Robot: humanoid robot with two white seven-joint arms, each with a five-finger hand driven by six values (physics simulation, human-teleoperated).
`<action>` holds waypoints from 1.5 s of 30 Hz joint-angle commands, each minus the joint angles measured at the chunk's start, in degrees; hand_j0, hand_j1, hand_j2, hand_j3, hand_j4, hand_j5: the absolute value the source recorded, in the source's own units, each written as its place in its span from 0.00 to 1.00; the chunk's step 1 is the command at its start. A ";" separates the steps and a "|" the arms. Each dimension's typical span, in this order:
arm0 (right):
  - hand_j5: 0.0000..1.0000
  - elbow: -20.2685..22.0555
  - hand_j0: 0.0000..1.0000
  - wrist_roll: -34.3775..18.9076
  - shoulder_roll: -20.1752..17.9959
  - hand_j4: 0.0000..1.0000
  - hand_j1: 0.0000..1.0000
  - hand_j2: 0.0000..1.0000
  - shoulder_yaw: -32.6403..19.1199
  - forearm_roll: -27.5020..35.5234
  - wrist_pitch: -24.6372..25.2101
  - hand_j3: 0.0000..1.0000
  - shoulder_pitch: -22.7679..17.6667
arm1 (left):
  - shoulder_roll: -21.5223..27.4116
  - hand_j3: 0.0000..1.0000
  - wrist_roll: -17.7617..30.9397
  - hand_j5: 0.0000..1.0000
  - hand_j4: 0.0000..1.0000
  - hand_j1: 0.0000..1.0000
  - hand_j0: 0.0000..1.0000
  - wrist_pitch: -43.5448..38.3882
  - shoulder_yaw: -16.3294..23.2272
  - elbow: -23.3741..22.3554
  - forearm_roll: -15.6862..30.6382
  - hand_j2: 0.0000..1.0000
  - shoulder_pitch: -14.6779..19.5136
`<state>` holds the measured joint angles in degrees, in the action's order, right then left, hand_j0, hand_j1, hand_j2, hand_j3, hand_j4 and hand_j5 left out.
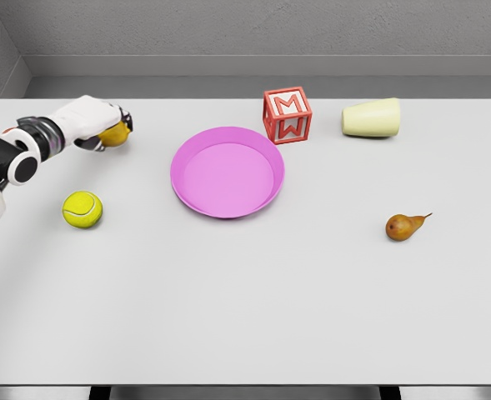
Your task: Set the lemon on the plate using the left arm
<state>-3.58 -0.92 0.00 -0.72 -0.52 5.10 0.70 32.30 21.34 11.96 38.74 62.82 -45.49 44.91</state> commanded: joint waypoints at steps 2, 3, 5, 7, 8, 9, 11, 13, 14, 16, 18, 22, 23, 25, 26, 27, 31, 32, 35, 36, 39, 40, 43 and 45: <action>1.00 -0.02 1.00 0.04 0.00 1.00 1.00 1.00 0.01 -0.01 0.00 1.00 0.00 | 0.04 0.61 0.10 0.61 0.61 0.61 0.61 -0.01 -0.07 1.08 0.14 0.61 0.00; 1.00 -0.02 1.00 -0.04 0.00 1.00 1.00 1.00 0.01 -0.01 0.00 1.00 0.00 | 0.04 0.61 0.10 0.61 0.61 0.61 0.61 -0.01 -0.07 1.78 0.31 0.61 -0.09; 1.00 -0.02 1.00 -0.04 0.00 1.00 1.00 1.00 0.01 -0.01 0.00 1.00 0.00 | 0.04 0.61 0.10 0.61 0.61 0.61 0.61 0.08 -0.07 2.31 0.58 0.61 -0.18; 1.00 -0.02 1.00 0.04 0.00 1.00 1.00 1.00 0.01 -0.01 0.00 1.00 0.00 | 0.13 0.61 0.10 0.61 0.61 0.61 0.61 0.17 -0.07 2.92 0.58 0.61 -0.26; 1.00 -0.02 1.00 -0.04 0.00 1.00 1.00 1.00 0.01 -0.01 0.00 1.00 0.00 | 0.13 0.61 0.10 0.61 0.61 0.61 0.61 0.52 -0.07 3.63 0.67 0.61 -0.26; 1.00 -0.02 1.00 -0.04 0.00 1.00 1.00 1.00 0.01 -0.01 0.00 1.00 0.00 | 0.22 0.61 0.10 0.61 0.61 0.61 0.61 0.69 -0.07 3.98 0.67 0.61 -0.44; 1.00 -0.02 1.00 0.04 0.00 1.00 1.00 1.00 0.01 -0.01 0.00 1.00 0.00 | 0.31 0.61 0.10 0.61 0.61 0.61 0.61 0.78 -0.07 4.60 0.84 0.61 -0.79; 1.00 -0.02 1.00 -0.04 0.00 1.00 1.00 1.00 0.01 -0.01 0.00 1.00 0.00 | 0.31 0.61 0.10 0.61 0.61 0.61 0.61 0.78 -0.07 4.68 0.84 0.61 -0.88; 1.00 -0.02 1.00 -0.04 0.00 1.00 1.00 1.00 0.01 -0.01 0.00 1.00 0.00 | 0.31 0.61 0.10 0.61 0.61 0.61 0.61 0.78 -0.07 4.68 0.84 0.61 -0.88; 1.00 -0.02 1.00 -0.04 0.00 1.00 1.00 1.00 0.01 -0.01 0.00 1.00 0.00 | 0.31 0.61 0.10 0.61 0.61 0.61 0.61 0.78 -0.07 4.68 0.93 0.61 -0.88; 1.00 -0.02 1.00 -0.04 0.00 1.00 1.00 1.00 0.01 -0.01 0.00 1.00 0.00 | 0.22 0.61 0.10 0.61 0.61 0.61 0.61 0.96 -0.07 4.86 0.93 0.61 -0.88; 1.00 -0.02 1.00 0.04 0.00 1.00 1.00 1.00 0.01 -0.01 0.00 1.00 0.00 | 0.31 0.61 0.54 0.61 0.61 0.61 0.61 0.96 -0.07 6.88 1.54 0.61 -0.97; 1.00 -0.02 1.00 -0.04 0.00 1.00 1.00 1.00 0.01 -0.01 0.00 1.00 0.00 | 0.31 0.61 0.72 0.61 0.61 0.61 0.61 0.96 -0.07 7.23 1.54 0.61 -1.05; 1.00 -0.02 1.00 -0.04 0.00 1.00 1.00 1.00 0.01 -0.01 0.00 1.00 0.00 | 0.31 0.61 0.80 0.61 0.61 0.61 0.61 0.96 -0.07 7.85 1.81 0.61 -1.49; 1.00 -0.02 1.00 0.04 0.00 1.00 1.00 1.00 0.01 -0.01 0.00 1.00 0.00 | 0.31 0.61 0.80 0.61 0.61 0.61 0.61 0.96 -0.07 8.55 1.81 0.61 -1.58; 1.00 -0.02 1.00 -0.04 0.00 1.00 1.00 1.00 0.01 -0.01 0.00 1.00 0.00 | 0.31 0.61 0.80 0.61 0.61 0.61 0.61 0.96 -0.16 9.08 1.81 0.61 -1.76; 1.00 -0.02 1.00 -0.04 0.00 1.00 1.00 1.00 0.01 -0.01 0.00 1.00 0.00 | 0.75 0.61 0.80 0.61 0.61 0.61 0.61 1.05 -0.16 10.57 1.90 0.61 -1.85; 1.00 -0.02 1.00 -0.04 0.00 1.00 1.00 1.00 0.01 -0.01 0.00 1.00 0.00 | 0.75 0.61 0.80 0.61 0.61 0.61 0.61 1.05 -0.16 11.01 1.90 0.61 -1.85; 1.00 -0.02 1.00 -0.04 0.00 1.00 1.00 1.00 0.01 -0.01 0.00 1.00 0.00 | 0.75 0.61 0.80 0.61 0.61 0.61 0.61 2.10 -0.16 11.80 2.25 0.61 -1.85; 1.00 -0.02 1.00 -0.04 0.00 1.00 1.00 1.00 0.01 -0.01 0.00 1.00 0.00 | 0.75 0.61 0.89 0.61 0.61 0.61 0.61 2.19 -0.16 11.89 2.25 0.61 -1.85; 1.00 -0.02 1.00 -0.04 0.00 1.00 1.00 1.00 0.01 -0.01 0.00 1.00 0.00 | 0.75 0.61 0.80 0.61 0.61 0.61 0.61 2.45 -0.25 13.38 2.42 0.61 -1.85; 1.00 -0.02 1.00 -0.04 0.00 1.00 1.00 1.00 0.01 -0.01 0.00 1.00 0.00 | 0.75 0.61 0.80 0.61 0.61 0.61 0.61 2.45 -0.34 13.74 2.51 0.61 -1.93; 1.00 -0.02 1.00 -0.04 0.00 1.00 1.00 1.00 0.01 -0.01 0.00 1.00 0.00 | 0.75 0.61 0.80 0.61 0.61 0.61 0.61 2.45 -0.86 15.23 2.51 0.61 -2.37; 1.00 -0.02 1.00 -0.04 0.00 1.00 1.00 1.00 0.01 -0.01 0.00 1.00 0.00 | 0.75 0.61 0.89 0.61 0.61 0.61 0.61 2.54 -0.86 16.20 2.51 0.61 -2.63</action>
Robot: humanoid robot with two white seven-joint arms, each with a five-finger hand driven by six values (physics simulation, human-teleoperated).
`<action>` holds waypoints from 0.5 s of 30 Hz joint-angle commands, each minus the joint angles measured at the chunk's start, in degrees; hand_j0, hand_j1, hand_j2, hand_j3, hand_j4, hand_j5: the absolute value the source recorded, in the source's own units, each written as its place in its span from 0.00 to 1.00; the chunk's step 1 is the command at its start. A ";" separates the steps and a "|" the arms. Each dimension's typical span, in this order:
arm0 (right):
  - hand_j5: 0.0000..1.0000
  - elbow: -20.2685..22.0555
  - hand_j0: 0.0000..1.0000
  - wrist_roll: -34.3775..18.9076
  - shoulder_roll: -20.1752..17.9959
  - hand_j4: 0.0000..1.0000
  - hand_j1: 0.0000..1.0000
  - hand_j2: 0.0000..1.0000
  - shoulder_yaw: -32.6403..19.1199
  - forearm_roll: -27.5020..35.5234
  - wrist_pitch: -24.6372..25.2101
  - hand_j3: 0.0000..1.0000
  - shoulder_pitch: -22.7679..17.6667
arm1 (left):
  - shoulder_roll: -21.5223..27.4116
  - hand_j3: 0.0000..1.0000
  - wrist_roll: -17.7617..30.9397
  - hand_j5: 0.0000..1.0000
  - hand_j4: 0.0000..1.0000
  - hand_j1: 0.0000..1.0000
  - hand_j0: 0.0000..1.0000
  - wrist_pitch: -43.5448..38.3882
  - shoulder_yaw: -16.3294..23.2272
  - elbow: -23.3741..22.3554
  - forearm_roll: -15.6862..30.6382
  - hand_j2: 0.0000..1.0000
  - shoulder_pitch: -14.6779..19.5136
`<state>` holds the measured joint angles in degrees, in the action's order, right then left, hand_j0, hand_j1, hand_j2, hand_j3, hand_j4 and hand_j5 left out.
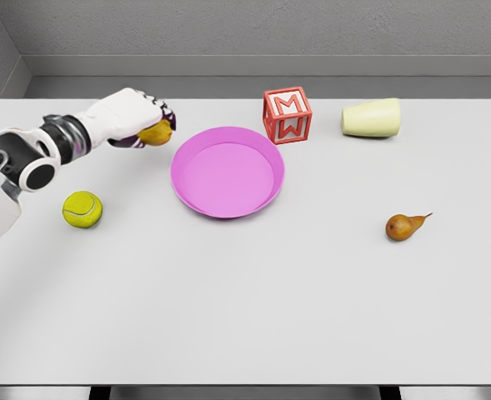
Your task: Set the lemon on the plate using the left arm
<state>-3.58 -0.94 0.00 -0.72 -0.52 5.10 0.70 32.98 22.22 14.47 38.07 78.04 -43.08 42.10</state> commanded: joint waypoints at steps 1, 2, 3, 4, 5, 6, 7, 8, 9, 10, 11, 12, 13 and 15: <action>1.00 -0.02 1.00 -0.03 0.00 1.00 1.00 1.00 0.01 -0.01 0.00 1.00 0.00 | -0.02 0.61 -0.07 0.61 0.61 0.61 0.61 0.04 -0.28 1.59 0.10 0.61 0.00; 1.00 -0.02 1.00 -0.03 0.00 1.00 1.00 1.00 0.01 -0.01 0.00 1.00 0.00 | -0.02 0.61 -0.08 0.61 0.61 0.61 0.61 0.12 -0.28 2.30 0.10 0.61 -0.18; 1.00 -0.02 1.00 0.06 0.00 1.00 1.00 1.00 0.01 -0.01 0.00 1.00 0.00 | -0.02 0.61 0.01 0.61 0.61 0.61 0.61 0.04 -0.28 2.82 0.02 0.61 -0.26; 1.00 -0.02 1.00 -0.03 0.00 1.00 1.00 1.00 0.01 -0.01 0.00 1.00 0.00 | -0.02 0.61 0.01 0.61 0.61 0.61 0.61 0.12 -0.28 3.09 0.02 0.61 -0.26; 1.00 -0.02 1.00 -0.03 0.00 1.00 1.00 1.00 0.01 -0.01 0.00 1.00 0.00 | -0.02 0.61 0.01 0.61 0.61 0.61 0.61 0.12 -0.28 3.35 0.02 0.61 -0.26; 1.00 -0.02 1.00 -0.03 0.00 1.00 1.00 1.00 0.01 -0.01 0.00 1.00 0.00 | -0.02 0.61 0.01 0.61 0.61 0.61 0.61 0.12 -0.28 3.79 0.02 0.61 -0.35; 1.00 -0.02 1.00 0.06 0.00 1.00 1.00 1.00 0.01 -0.01 0.00 1.00 0.00 | -0.02 0.61 0.01 0.61 0.61 0.61 0.61 0.12 -0.28 3.88 0.02 0.61 -0.70; 1.00 -0.02 1.00 0.06 0.00 1.00 1.00 1.00 0.01 -0.01 0.00 1.00 0.00 | -0.02 0.61 0.01 0.61 0.61 0.61 0.61 0.47 -0.28 3.97 0.01 0.61 -0.70; 1.00 -0.02 1.00 -0.03 0.00 1.00 1.00 1.00 0.01 -0.01 0.00 1.00 0.00 | -0.11 0.61 -0.07 0.61 0.61 0.61 0.61 1.27 -0.36 4.05 0.02 0.61 -0.70; 1.00 -0.02 1.00 -0.03 0.00 1.00 1.00 1.00 0.01 -0.01 0.00 1.00 0.00 | -0.11 0.61 -0.07 0.61 0.61 0.61 0.61 1.35 -0.36 4.76 -0.07 0.61 -0.70; 1.00 -0.02 1.00 -0.03 0.00 1.00 1.00 1.00 0.01 -0.01 0.00 1.00 0.00 | -0.11 0.60 0.01 0.60 0.60 0.60 0.60 1.62 -0.36 5.02 0.02 0.60 -0.70; 1.00 -0.02 1.00 -0.03 0.00 1.00 1.00 1.00 0.01 -0.01 0.00 1.00 0.00 | -0.11 0.60 0.01 0.60 0.60 0.60 0.60 1.88 -0.36 5.55 -0.07 0.60 -0.79; 1.00 -0.02 1.00 -0.03 0.00 1.00 1.00 1.00 0.01 -0.01 0.00 1.00 0.00 | -0.11 0.60 -0.07 0.60 0.60 0.60 0.60 1.88 -0.28 6.34 0.02 0.60 -0.79; 1.00 -0.02 1.00 0.06 0.00 1.00 1.00 1.00 0.01 -0.01 0.00 1.00 0.00 | -0.11 0.60 -0.08 0.60 0.60 0.60 0.60 2.14 -0.54 7.74 0.02 0.60 -1.41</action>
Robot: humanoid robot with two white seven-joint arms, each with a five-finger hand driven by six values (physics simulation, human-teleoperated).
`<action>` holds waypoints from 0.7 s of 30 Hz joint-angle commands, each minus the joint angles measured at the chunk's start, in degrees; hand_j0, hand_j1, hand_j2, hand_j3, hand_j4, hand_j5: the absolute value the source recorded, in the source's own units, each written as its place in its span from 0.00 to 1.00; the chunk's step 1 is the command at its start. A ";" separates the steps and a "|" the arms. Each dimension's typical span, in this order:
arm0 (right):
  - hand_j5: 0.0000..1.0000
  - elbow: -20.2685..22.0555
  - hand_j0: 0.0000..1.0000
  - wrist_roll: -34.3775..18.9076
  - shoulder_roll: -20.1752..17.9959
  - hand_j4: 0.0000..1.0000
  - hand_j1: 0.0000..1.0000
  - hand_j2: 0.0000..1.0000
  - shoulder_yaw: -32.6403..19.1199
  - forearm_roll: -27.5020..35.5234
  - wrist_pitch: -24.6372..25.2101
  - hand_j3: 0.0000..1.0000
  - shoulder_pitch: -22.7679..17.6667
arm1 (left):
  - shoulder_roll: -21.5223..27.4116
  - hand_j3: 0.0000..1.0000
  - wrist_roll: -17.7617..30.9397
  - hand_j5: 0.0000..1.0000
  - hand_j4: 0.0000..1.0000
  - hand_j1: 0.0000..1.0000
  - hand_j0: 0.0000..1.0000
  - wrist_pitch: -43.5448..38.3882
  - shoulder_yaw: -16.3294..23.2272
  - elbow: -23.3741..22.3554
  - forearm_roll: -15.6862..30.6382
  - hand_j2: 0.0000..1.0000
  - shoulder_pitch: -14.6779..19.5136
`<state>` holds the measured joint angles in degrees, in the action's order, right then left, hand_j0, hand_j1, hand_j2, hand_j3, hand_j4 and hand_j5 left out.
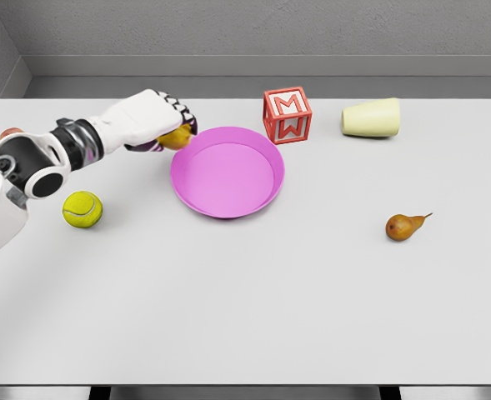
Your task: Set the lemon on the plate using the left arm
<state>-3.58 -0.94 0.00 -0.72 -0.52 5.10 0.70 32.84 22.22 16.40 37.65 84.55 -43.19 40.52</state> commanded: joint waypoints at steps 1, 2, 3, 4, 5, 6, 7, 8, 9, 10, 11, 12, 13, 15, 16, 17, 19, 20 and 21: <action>1.00 -0.02 1.00 0.06 0.00 1.00 1.00 1.00 0.01 -0.01 0.00 1.00 0.00 | 0.03 0.60 -0.08 0.60 0.60 0.60 0.60 0.82 -0.74 1.94 0.13 0.60 0.00; 1.00 -0.02 1.00 -0.02 0.00 1.00 1.00 1.00 0.01 -0.01 0.00 1.00 0.00 | -0.05 0.60 -0.08 0.60 0.60 0.60 0.60 0.91 -0.74 2.64 0.04 0.60 -0.35; 1.00 -0.02 1.00 -0.02 0.00 1.00 1.00 1.00 0.01 -0.01 0.00 1.00 0.00 | -0.14 0.60 -0.08 0.60 0.60 0.60 0.60 1.00 -0.74 2.82 0.04 0.60 -0.44; 1.00 -0.02 1.00 -0.02 0.00 1.00 1.00 1.00 0.01 -0.01 0.00 1.00 0.00 | -0.14 0.60 -0.08 0.60 0.60 0.60 0.60 1.00 -0.74 3.08 0.04 0.60 -0.44; 1.00 -0.02 1.00 -0.02 0.00 1.00 1.00 1.00 0.01 -0.01 0.00 1.00 0.00 | -0.40 0.60 -0.08 0.60 0.60 0.60 0.60 1.00 -0.65 3.52 0.04 0.60 -0.44; 1.00 -0.02 1.00 0.06 0.00 1.00 1.00 1.00 0.01 -0.01 0.00 1.00 0.00 | -0.58 0.60 -0.08 0.60 0.60 0.60 0.60 1.09 -0.65 3.61 0.04 0.60 -0.35; 1.00 -0.02 1.00 0.06 0.00 1.00 1.00 1.00 0.01 -0.01 0.00 1.00 0.00 | -0.58 0.60 -0.16 0.60 0.60 0.60 0.60 1.00 -0.65 3.96 0.04 0.60 -0.35; 1.00 -0.02 1.00 0.06 0.00 1.00 1.00 1.00 0.01 -0.01 0.00 1.00 0.00 | -0.67 0.60 -0.16 0.60 0.60 0.60 0.60 1.09 -0.65 4.05 0.13 0.60 -0.18; 1.00 -0.02 1.00 -0.02 0.00 1.00 1.00 1.00 0.01 -0.01 0.00 1.00 0.00 | -0.76 0.60 -0.16 0.60 0.60 0.60 0.60 1.09 -0.65 4.66 0.13 0.60 -0.35; 1.00 -0.02 1.00 -0.02 0.00 1.00 1.00 1.00 0.01 -0.01 0.00 1.00 0.00 | -0.84 0.60 -0.16 0.60 0.60 0.60 0.60 1.09 -0.65 5.28 0.13 0.60 -0.44; 1.00 -0.02 1.00 0.06 0.00 1.00 1.00 1.00 0.01 -0.01 0.00 1.00 0.00 | -0.93 0.60 -0.16 0.60 0.60 0.60 0.60 1.09 -0.57 5.54 0.13 0.60 -0.44; 1.00 -0.02 1.00 -0.02 0.00 1.00 1.00 1.00 0.01 -0.01 0.00 1.00 0.00 | -1.28 0.60 -0.16 0.60 0.60 0.60 0.60 1.09 -0.48 5.98 0.04 0.60 -0.44; 1.00 -0.02 1.00 0.06 0.00 1.00 1.00 1.00 0.01 -0.01 0.00 1.00 0.00 | -1.46 0.60 -0.16 0.60 0.60 0.60 0.60 1.09 -0.21 6.33 0.13 0.60 -0.44; 1.00 -0.02 1.00 -0.02 0.00 1.00 1.00 1.00 0.01 -0.01 0.00 1.00 0.00 | -1.63 0.60 -0.16 0.60 0.60 0.60 0.60 1.18 0.05 7.30 0.13 0.60 -0.88; 1.00 -0.02 1.00 0.06 0.00 1.00 1.00 1.00 0.01 -0.01 0.00 1.00 0.00 | -2.08 0.60 -0.25 0.60 0.60 0.60 0.60 2.23 -0.21 7.30 0.04 0.60 -1.05; 1.00 -0.02 1.00 0.06 0.00 1.00 1.00 1.00 0.01 -0.01 0.00 1.00 0.00 | -2.08 0.60 -0.25 0.60 0.60 0.60 0.60 2.41 -0.21 7.56 0.13 0.60 -1.05; 1.00 -0.02 1.00 0.06 0.00 1.00 1.00 1.00 0.01 -0.01 0.00 1.00 0.00 | -2.51 0.60 -0.25 0.60 0.60 0.60 0.60 2.49 -0.04 7.65 0.13 0.60 -1.23; 1.00 -0.02 1.00 -0.02 0.00 1.00 1.00 1.00 0.01 -0.01 0.00 1.00 0.00 | -2.51 0.60 -0.25 0.60 0.60 0.60 0.60 2.67 -0.04 7.74 0.13 0.60 -1.23; 1.00 -0.02 1.00 -0.02 0.00 1.00 1.00 1.00 0.01 -0.01 0.00 1.00 0.00 | -2.43 0.61 -0.52 0.61 0.61 0.61 0.61 3.11 -0.13 7.74 0.13 0.61 -1.23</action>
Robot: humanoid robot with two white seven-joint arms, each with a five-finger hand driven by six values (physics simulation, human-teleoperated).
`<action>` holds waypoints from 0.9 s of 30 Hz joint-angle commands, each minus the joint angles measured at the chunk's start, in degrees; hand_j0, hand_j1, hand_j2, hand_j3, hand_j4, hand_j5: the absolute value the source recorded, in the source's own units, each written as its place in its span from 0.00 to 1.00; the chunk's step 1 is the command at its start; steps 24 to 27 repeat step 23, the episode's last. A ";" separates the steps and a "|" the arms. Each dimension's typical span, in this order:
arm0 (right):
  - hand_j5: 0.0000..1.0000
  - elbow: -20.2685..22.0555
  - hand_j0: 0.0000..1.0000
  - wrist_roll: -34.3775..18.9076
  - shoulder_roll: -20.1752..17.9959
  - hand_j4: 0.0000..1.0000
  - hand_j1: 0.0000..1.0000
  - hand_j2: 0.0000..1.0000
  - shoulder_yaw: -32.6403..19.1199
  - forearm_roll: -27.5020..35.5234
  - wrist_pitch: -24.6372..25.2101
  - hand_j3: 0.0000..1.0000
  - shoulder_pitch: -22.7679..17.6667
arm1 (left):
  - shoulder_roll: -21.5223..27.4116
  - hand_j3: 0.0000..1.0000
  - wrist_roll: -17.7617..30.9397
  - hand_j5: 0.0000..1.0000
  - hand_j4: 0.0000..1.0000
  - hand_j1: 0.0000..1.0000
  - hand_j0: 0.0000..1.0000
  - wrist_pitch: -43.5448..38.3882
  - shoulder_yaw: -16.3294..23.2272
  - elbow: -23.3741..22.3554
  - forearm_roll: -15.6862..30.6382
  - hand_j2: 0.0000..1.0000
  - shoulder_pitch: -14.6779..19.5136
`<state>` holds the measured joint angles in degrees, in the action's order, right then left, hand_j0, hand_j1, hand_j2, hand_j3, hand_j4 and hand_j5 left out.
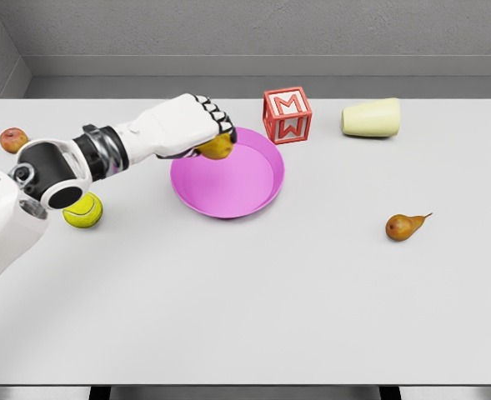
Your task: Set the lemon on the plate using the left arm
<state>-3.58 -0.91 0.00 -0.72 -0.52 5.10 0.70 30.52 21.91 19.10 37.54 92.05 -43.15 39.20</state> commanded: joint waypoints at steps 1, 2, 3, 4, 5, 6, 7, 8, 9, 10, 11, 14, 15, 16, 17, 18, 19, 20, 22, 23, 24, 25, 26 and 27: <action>1.00 -0.02 1.00 -0.05 0.00 1.00 1.00 1.00 0.01 -0.01 0.00 1.00 0.00 | -0.11 0.68 -0.46 0.68 0.68 0.68 0.68 1.29 -0.45 0.24 0.34 0.68 0.00; 1.00 -0.02 1.00 0.04 0.00 1.00 1.00 1.00 0.01 -0.01 0.00 1.00 0.00 | 0.15 0.92 -0.55 0.92 0.92 0.92 0.92 2.00 -0.54 0.24 0.96 0.92 0.00; 1.00 -0.02 1.00 0.04 0.00 1.00 1.00 1.00 0.01 -0.01 0.00 1.00 0.00 | 0.24 1.00 -0.55 1.00 1.00 1.00 1.00 2.08 -0.63 0.33 1.14 1.00 -0.09; 1.00 -0.02 1.00 -0.05 0.00 1.00 1.00 1.00 0.01 -0.01 0.00 1.00 0.00 | 0.24 1.00 -0.55 1.00 1.00 1.00 1.00 2.17 -0.63 0.33 1.14 1.00 -0.17; 1.00 -0.02 1.00 0.04 0.00 1.00 1.00 1.00 0.01 -0.01 0.00 1.00 0.00 | 0.33 1.00 -0.55 1.00 1.00 1.00 1.00 2.52 -0.63 0.24 1.14 1.00 -0.18; 1.00 -0.02 1.00 0.04 0.00 1.00 1.00 1.00 0.01 -0.01 0.00 1.00 0.00 | 0.50 1.00 -0.64 1.00 1.00 1.00 1.00 2.70 -0.63 0.33 1.22 1.00 -0.18; 1.00 -0.02 1.00 0.04 0.00 1.00 1.00 1.00 0.01 -0.01 0.00 1.00 0.00 | 0.68 1.00 -0.64 1.00 1.00 1.00 1.00 3.05 -0.63 0.33 1.31 1.00 -0.26; 1.00 -0.02 1.00 -0.05 0.00 1.00 1.00 1.00 0.01 -0.01 0.00 1.00 0.00 | 1.20 1.00 -0.64 1.00 1.00 1.00 1.00 3.66 -0.71 0.33 3.15 1.00 -0.18; 1.00 -0.02 1.00 -0.05 0.00 1.00 1.00 1.00 0.01 -0.01 0.00 1.00 0.00 | 3.57 1.00 -0.64 1.00 1.00 1.00 1.00 6.82 -0.72 0.33 5.70 1.00 -0.18; 1.00 -0.02 1.00 0.04 0.00 1.00 1.00 1.00 0.01 -0.01 0.00 1.00 0.00 | 6.21 1.00 -0.64 1.00 1.00 1.00 1.00 11.66 -1.68 0.33 7.55 1.00 -0.09; 1.00 -0.02 1.00 -0.05 0.00 1.00 1.00 1.00 0.01 -0.01 0.00 1.00 0.00 | 8.67 1.00 -0.64 1.00 1.00 1.00 1.00 14.56 -2.56 0.85 8.95 1.00 -0.18; 1.00 -0.02 1.00 0.04 0.00 1.00 1.00 1.00 0.01 -0.01 0.00 1.00 0.00 | 15.79 1.00 -0.64 1.00 1.00 1.00 1.00 15.90 -3.52 2.08 15.90 1.00 -0.17; 1.00 -0.02 1.00 -0.05 0.00 1.00 1.00 1.00 0.01 -0.01 0.00 1.00 0.00 | 19.13 1.00 -0.64 1.00 1.00 1.00 1.00 15.90 -3.97 2.08 17.13 1.00 -0.35; 1.00 -0.02 1.00 -0.05 0.00 1.00 1.00 1.00 0.01 -0.01 0.00 1.00 0.00 | 21.59 1.00 -0.64 1.00 1.00 1.00 1.00 15.90 -3.97 2.08 19.67 1.00 -0.70; 1.00 -0.02 1.00 -0.05 0.00 1.00 1.00 1.00 0.01 -0.01 0.00 1.00 0.00 | 24.58 1.00 -0.55 1.00 1.00 1.00 1.00 15.90 -3.97 2.00 21.00 1.00 -1.58; 1.00 -0.02 1.00 -0.05 0.00 1.00 1.00 1.00 0.01 -0.01 0.00 1.00 0.00 | 25.29 1.00 -0.55 1.00 1.00 1.00 1.00 15.90 -4.06 1.82 21.26 1.00 -2.02; 1.00 -0.02 1.00 -0.05 0.00 1.00 1.00 1.00 0.01 -0.01 0.00 1.00 0.00 | 26.87 1.00 -0.55 1.00 1.00 1.00 1.00 15.90 -4.06 1.73 21.97 1.00 -2.90; 1.00 -0.02 1.00 -0.05 0.00 1.00 1.00 1.00 0.01 -0.01 0.00 1.00 0.00 | 27.40 1.00 -0.55 1.00 1.00 1.00 1.00 15.90 -4.41 1.56 21.88 1.00 -3.60; 1.00 -0.02 1.00 -0.05 0.00 1.00 1.00 1.00 0.01 -0.01 0.00 1.00 0.00 | 27.48 1.00 -0.64 1.00 1.00 1.00 1.00 15.90 -4.41 0.94 21.79 1.00 -4.48; 1.00 -0.02 1.00 -0.05 0.00 1.00 1.00 1.00 0.01 -0.01 0.00 1.00 0.00 | 27.49 1.00 -0.55 1.00 1.00 1.00 1.00 15.90 -4.41 0.50 21.70 1.00 -4.57; 1.00 -0.02 1.00 -0.05 0.00 1.00 1.00 1.00 0.01 -0.01 0.00 1.00 0.00 | 27.49 1.00 -0.55 1.00 1.00 1.00 1.00 15.90 -4.41 0.50 21.70 1.00 -4.57; 1.00 -0.02 1.00 -0.05 0.00 1.00 1.00 1.00 0.01 -0.01 0.00 1.00 0.00 | 27.49 1.00 -0.55 1.00 1.00 1.00 1.00 15.90 -4.41 0.50 21.70 1.00 -4.57; 1.00 -0.02 1.00 -0.05 0.00 1.00 1.00 1.00 0.01 -0.01 0.00 1.00 0.00 | 27.49 1.00 -0.55 1.00 1.00 1.00 1.00 15.90 -4.41 0.50 21.70 1.00 -4.57; 1.00 -0.02 1.00 -0.05 0.00 1.00 1.00 1.00 0.01 -0.01 0.00 1.00 0.00 | 27.49 1.00 -0.55 1.00 1.00 1.00 1.00 15.90 -4.41 0.50 21.70 1.00 -4.57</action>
